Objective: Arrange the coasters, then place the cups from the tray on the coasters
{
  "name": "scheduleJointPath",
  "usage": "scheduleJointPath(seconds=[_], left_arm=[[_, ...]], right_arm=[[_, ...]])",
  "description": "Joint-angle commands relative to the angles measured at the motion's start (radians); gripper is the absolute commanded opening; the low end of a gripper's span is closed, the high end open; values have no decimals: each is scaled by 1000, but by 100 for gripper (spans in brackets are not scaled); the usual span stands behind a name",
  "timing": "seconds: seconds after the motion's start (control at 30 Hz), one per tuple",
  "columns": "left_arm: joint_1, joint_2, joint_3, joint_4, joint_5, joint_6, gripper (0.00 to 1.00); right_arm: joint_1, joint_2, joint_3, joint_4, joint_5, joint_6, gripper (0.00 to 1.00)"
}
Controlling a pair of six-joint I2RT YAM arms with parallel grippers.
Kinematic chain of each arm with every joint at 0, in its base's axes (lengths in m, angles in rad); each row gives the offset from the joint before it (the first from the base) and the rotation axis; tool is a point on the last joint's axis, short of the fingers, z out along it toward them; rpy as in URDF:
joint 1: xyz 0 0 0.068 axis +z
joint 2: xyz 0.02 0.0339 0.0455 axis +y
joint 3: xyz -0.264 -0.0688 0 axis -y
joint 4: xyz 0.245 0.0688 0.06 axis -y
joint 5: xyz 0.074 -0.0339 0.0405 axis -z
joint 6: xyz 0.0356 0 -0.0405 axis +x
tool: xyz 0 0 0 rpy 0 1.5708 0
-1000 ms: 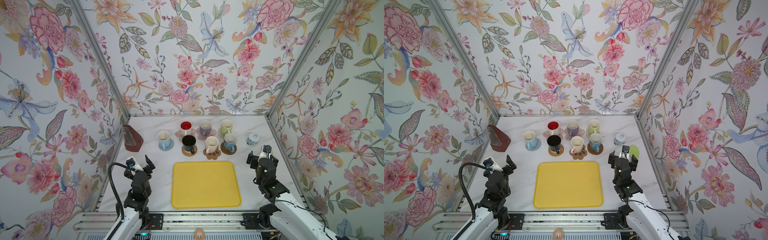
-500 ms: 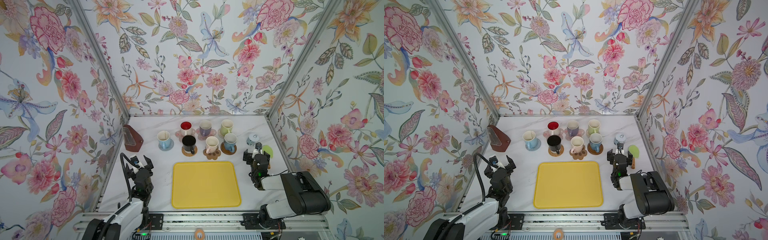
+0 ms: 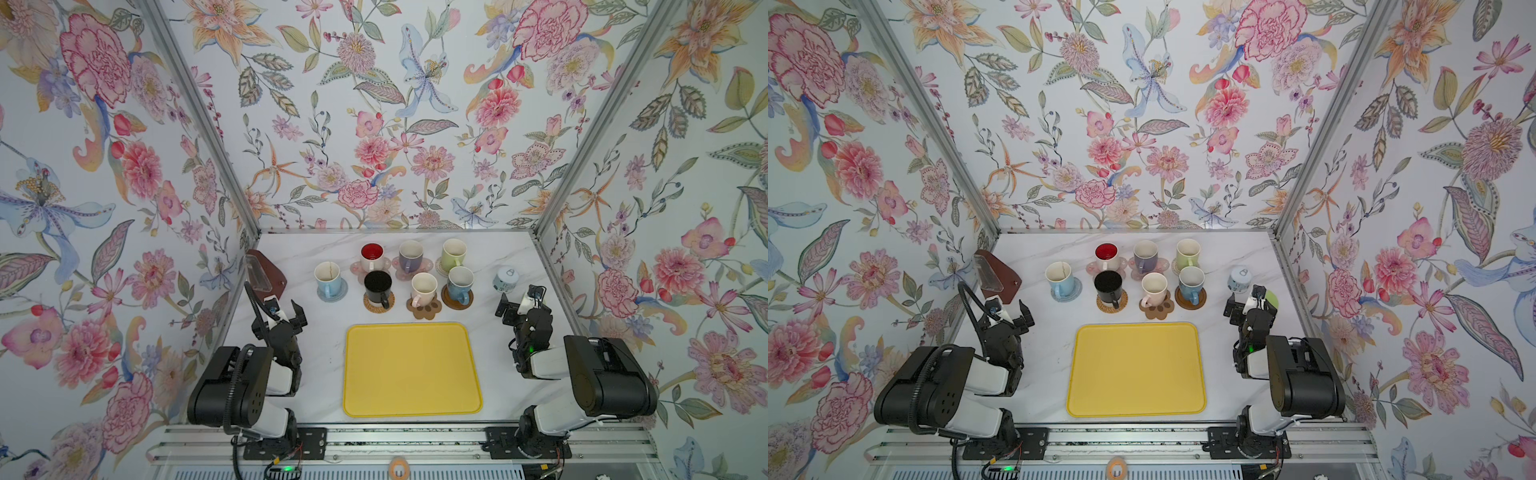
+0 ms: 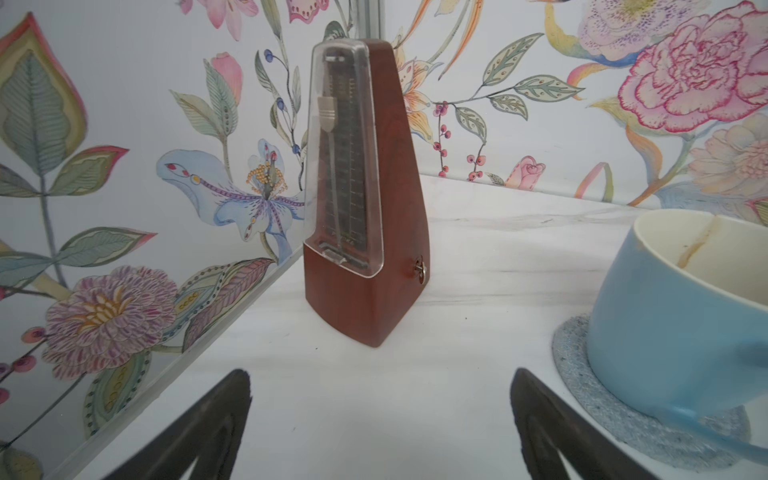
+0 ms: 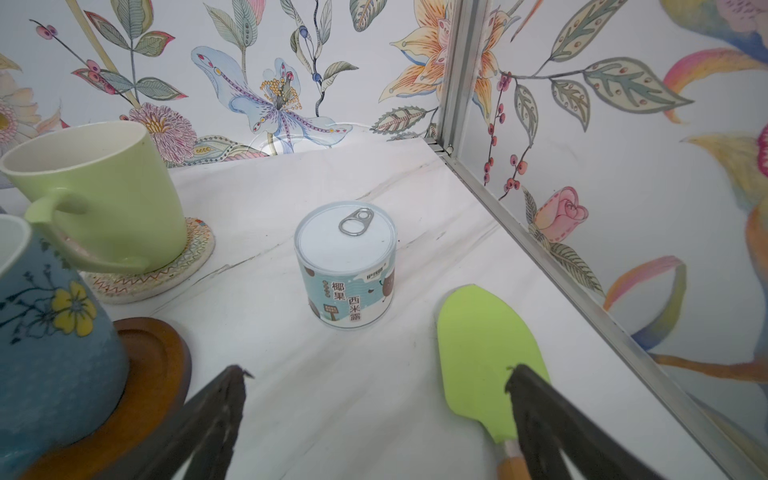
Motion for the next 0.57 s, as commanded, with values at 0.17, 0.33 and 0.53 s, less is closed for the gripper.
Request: scheduleJointPath(seconds=[0.17,0.33,0.53], left_arm=[[18,64,83,-4,114,22,99],[5,59,117,-69,80,28,99],[-3,60,125,-95,86,40,99]], right_arm=[[-3,1,28,-19,-6,23,99],[-6,4,35,-31,-15,24,99],[-7,-3,10,10,-27,18,99]])
